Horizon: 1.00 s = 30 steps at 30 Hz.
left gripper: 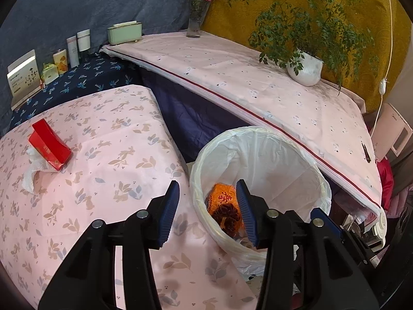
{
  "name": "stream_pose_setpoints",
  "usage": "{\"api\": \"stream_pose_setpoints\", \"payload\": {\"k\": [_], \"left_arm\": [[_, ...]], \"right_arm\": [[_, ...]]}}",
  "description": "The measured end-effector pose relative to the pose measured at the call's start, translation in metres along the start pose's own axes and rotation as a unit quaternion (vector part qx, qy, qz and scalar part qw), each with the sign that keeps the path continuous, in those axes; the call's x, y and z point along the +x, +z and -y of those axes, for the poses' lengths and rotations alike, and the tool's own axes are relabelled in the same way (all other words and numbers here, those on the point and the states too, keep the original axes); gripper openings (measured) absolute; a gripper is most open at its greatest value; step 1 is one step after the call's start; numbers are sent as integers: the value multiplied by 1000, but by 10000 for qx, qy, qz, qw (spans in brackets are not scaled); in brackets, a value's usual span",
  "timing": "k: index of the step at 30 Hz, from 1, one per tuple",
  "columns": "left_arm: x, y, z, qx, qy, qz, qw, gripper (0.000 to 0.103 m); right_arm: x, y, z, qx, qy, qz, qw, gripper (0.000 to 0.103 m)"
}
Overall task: Collect trash
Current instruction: 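Open both tools to drop the scrunchie and orange bag into the wastebasket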
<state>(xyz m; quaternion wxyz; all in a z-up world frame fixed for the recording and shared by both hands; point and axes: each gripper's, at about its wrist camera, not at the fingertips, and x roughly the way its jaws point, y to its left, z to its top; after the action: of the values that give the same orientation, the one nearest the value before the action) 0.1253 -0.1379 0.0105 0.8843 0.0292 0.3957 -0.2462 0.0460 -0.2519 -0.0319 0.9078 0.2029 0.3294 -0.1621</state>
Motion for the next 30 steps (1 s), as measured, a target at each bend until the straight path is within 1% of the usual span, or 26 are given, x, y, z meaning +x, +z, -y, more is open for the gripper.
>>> {"api": "stream_pose_setpoints", "payload": {"k": [6, 16, 18, 20, 30], "left_arm": [[-5, -2, -13, -102, 72, 24, 9999, 44], [-15, -5, -47, -385, 231, 62, 9990, 44], [-16, -5, -53, -441, 266, 70, 9986, 46], [-19, -7, -60, -511, 329, 97, 9981, 52], [-29, -13, -101, -803, 531, 124, 9953, 52]], "right_arm": [[-2, -2, -9, -72, 44, 9, 10000, 52], [-6, -3, -37, -298, 190, 7, 9994, 52], [-6, -4, -44, -363, 222, -5, 9991, 52], [-5, -4, -51, -429, 251, -15, 9988, 52], [-4, -10, -86, -711, 388, -73, 9967, 52]]}}
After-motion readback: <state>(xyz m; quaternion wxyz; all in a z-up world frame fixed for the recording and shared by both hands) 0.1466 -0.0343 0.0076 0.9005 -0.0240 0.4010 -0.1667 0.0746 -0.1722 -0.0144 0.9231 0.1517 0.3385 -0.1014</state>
